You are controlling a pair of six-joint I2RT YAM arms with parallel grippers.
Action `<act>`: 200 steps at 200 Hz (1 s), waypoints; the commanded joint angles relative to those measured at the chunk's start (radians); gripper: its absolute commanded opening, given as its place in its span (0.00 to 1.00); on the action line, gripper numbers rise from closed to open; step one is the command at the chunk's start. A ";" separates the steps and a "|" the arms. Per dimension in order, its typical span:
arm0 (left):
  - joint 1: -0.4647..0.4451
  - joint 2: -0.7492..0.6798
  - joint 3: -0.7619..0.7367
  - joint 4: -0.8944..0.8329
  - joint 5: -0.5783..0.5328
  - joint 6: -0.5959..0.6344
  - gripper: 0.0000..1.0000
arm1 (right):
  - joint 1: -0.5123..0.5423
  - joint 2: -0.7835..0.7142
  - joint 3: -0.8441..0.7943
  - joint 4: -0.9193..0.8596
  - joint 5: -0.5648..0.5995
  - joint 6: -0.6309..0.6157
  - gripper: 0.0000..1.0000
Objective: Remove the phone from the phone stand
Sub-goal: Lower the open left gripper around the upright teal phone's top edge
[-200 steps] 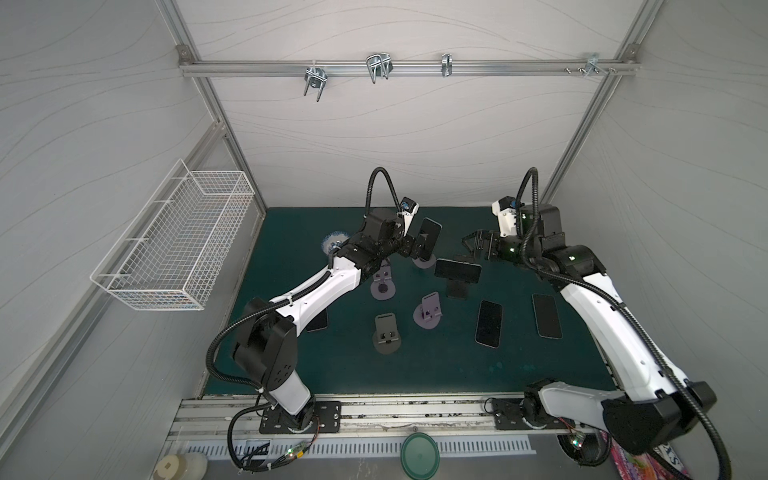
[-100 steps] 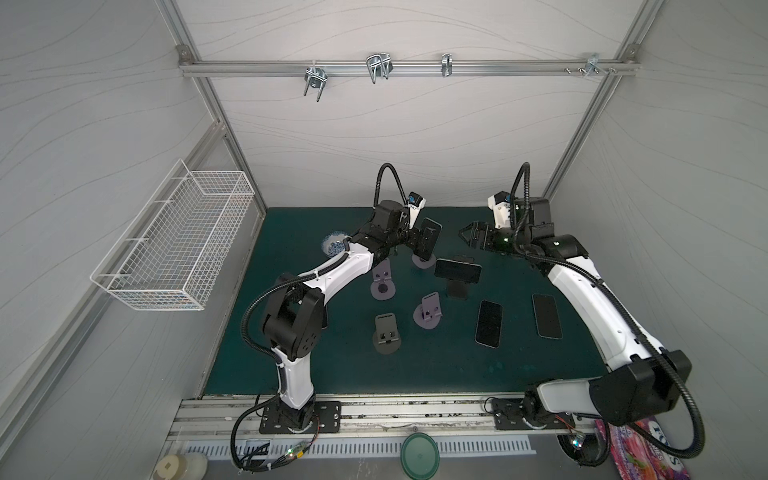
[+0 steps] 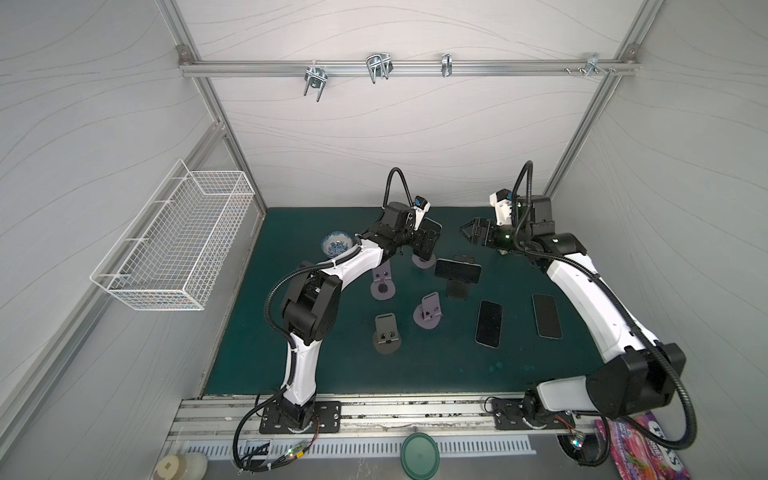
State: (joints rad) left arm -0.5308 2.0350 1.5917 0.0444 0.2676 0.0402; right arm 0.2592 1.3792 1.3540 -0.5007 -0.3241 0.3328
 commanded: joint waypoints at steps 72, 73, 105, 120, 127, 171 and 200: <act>-0.002 0.082 0.083 0.078 0.024 0.005 0.99 | -0.006 -0.022 -0.054 0.041 -0.022 -0.016 0.92; -0.002 0.083 0.082 0.076 0.022 0.005 0.99 | -0.005 -0.023 -0.054 0.041 -0.020 -0.016 0.92; -0.003 0.099 0.082 0.074 -0.023 0.007 0.99 | -0.005 -0.018 -0.042 0.032 -0.017 -0.026 0.92; -0.002 0.105 0.083 0.074 -0.046 0.001 0.99 | -0.006 -0.017 -0.041 0.031 -0.019 -0.026 0.92; -0.002 0.106 0.086 0.074 -0.051 0.001 0.99 | -0.005 -0.016 -0.043 0.034 -0.021 -0.027 0.92; -0.002 0.125 0.094 0.085 -0.027 0.009 0.99 | -0.005 -0.022 -0.049 0.031 -0.010 -0.034 0.93; -0.009 0.130 0.099 0.087 -0.035 0.024 0.99 | -0.007 -0.023 -0.060 0.037 -0.013 -0.030 0.93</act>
State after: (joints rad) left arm -0.5316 2.1422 1.6379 0.0814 0.2382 0.0349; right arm 0.2592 1.3788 1.3033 -0.4789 -0.3378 0.3206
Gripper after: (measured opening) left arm 0.989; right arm 0.931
